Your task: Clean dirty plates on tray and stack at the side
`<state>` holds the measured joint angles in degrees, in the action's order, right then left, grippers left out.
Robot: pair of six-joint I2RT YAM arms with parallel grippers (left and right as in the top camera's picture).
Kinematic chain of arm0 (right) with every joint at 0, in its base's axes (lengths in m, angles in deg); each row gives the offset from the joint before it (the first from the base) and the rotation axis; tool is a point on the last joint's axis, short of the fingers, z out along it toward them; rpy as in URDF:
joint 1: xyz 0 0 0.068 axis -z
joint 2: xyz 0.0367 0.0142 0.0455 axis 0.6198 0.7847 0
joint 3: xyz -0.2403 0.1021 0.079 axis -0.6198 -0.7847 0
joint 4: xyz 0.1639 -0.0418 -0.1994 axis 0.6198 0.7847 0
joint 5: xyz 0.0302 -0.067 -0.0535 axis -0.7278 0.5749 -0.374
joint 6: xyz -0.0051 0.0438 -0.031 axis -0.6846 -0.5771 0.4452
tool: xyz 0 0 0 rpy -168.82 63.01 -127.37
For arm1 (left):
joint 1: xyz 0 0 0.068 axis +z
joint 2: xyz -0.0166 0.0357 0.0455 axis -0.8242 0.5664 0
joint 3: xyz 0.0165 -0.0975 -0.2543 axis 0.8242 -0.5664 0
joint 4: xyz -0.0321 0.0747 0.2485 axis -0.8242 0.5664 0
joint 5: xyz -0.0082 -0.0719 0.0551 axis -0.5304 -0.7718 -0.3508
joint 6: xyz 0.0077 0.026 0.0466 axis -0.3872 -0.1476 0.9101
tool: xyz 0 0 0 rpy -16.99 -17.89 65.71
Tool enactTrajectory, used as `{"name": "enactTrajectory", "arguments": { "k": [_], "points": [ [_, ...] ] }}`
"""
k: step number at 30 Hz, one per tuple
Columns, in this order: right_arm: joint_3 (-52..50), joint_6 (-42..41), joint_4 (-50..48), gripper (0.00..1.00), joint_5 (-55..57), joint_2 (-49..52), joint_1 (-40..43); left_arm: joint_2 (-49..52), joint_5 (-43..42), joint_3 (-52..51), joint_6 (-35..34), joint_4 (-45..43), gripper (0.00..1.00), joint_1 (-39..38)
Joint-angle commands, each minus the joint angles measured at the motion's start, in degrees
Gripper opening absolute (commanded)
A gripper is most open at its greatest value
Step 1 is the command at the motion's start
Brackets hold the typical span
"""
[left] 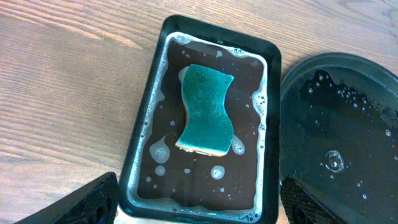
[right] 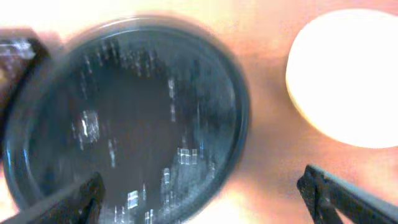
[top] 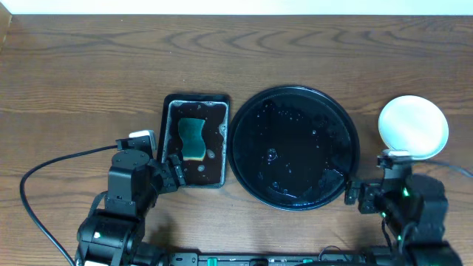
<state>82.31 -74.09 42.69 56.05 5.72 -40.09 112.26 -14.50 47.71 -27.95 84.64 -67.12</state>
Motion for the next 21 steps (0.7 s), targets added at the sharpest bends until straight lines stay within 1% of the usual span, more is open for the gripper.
{"name": "enactTrajectory", "arguments": {
  "k": [1, 4, 9, 16, 17, 21],
  "points": [
    [-4.6, 0.7, -6.4, 0.99, 0.5, -6.6, -0.8, -0.1, 1.0, -0.5, 0.3, 0.0, 0.84, 0.3],
    [-11.3, 0.7, -16.4, 0.99, -0.3, -13.9, -1.0, -0.1, 1.0, -0.5, 0.3, 0.0, 0.84, 0.3],
    [-21.6, 0.7, -29.5, 0.99, -1.5, -22.2, -1.0, -0.1, 1.0, -0.5, 0.3, 0.0, 0.84, 0.3],
    [-32.5, 1.4, -50.5, 0.99, -1.7, -22.9, -0.9, -0.1, 1.0, -0.5, 0.3, 0.0, 0.84, 0.3],
    [-33.5, 2.4, -52.4, 0.99, -1.5, -22.9, -0.9, -0.1, 1.0, -0.5, 0.3, 0.0, 0.84, 0.3],
    [-33.4, 6.6, -49.2, 0.99, -1.4, -22.9, -0.9, -0.1, 1.0, -0.5, 0.3, 0.0, 0.84, 0.3]
  ]
}}
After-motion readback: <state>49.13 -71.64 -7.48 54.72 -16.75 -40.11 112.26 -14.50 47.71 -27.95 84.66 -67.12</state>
